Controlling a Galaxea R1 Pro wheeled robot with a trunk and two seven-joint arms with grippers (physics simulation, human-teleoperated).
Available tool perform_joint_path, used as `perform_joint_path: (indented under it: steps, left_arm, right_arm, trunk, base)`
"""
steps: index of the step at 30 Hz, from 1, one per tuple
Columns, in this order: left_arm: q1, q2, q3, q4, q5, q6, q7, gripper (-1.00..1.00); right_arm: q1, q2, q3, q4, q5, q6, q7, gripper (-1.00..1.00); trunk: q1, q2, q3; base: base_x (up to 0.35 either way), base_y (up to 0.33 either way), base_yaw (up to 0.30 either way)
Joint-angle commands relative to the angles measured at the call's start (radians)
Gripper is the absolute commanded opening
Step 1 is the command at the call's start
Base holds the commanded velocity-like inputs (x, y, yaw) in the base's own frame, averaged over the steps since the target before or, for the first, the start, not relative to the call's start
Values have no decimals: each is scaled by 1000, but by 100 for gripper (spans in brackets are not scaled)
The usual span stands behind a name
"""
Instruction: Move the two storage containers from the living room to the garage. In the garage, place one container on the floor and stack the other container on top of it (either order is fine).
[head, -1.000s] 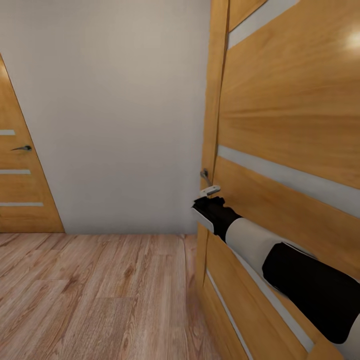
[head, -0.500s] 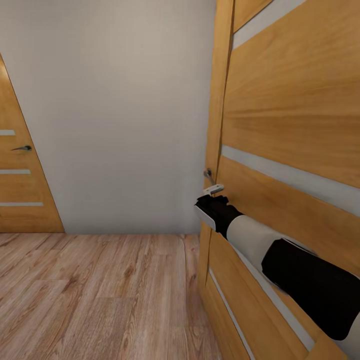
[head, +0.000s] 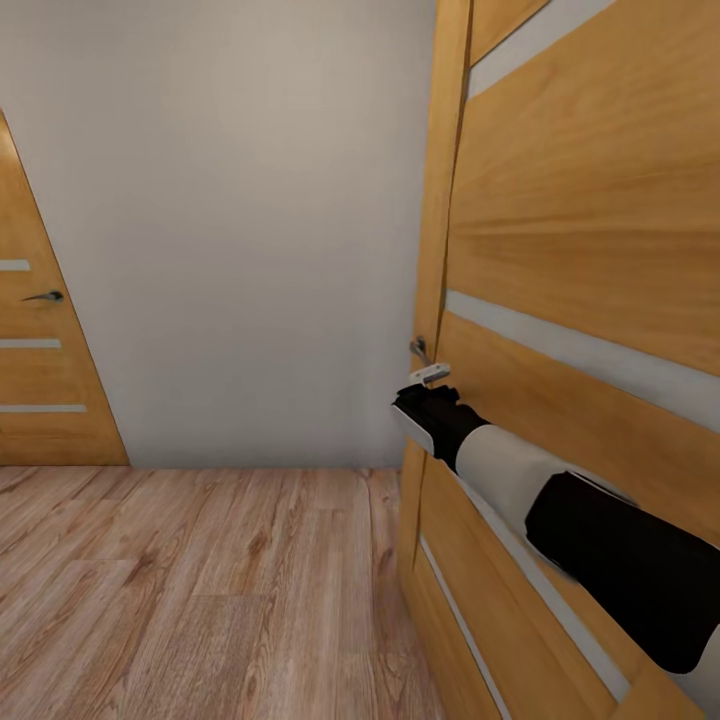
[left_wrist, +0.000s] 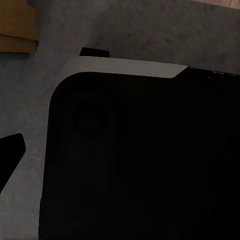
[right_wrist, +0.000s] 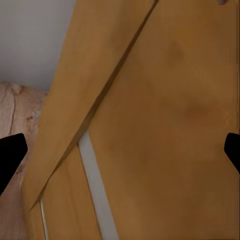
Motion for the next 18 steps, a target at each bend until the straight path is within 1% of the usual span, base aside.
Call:
perform_joint_path:
  steps: [1, 16, 18]
  left_arm:
    - [0, 0, 1, 0, 8, -2, -1, 100]
    - [0, 0, 1, 0, 8, -4, -1, 100]
    - [0, 0, 1, 0, 8, -4, -1, 100]
  right_arm:
    - [-3, -7, 13, 0, 11, 14, -7, 100]
    - [-15, -46, 12, 13, 9, 14, -3, 100]
    - [-15, -55, 12, 14, 9, 14, -3, 100]
  trunk:
    - [0, -1, -1]
    - [0, -1, -1]
    - [0, -1, -1]
  base:
    - [0, 0, 0]
    - [0, 0, 0]
    - [0, 0, 0]
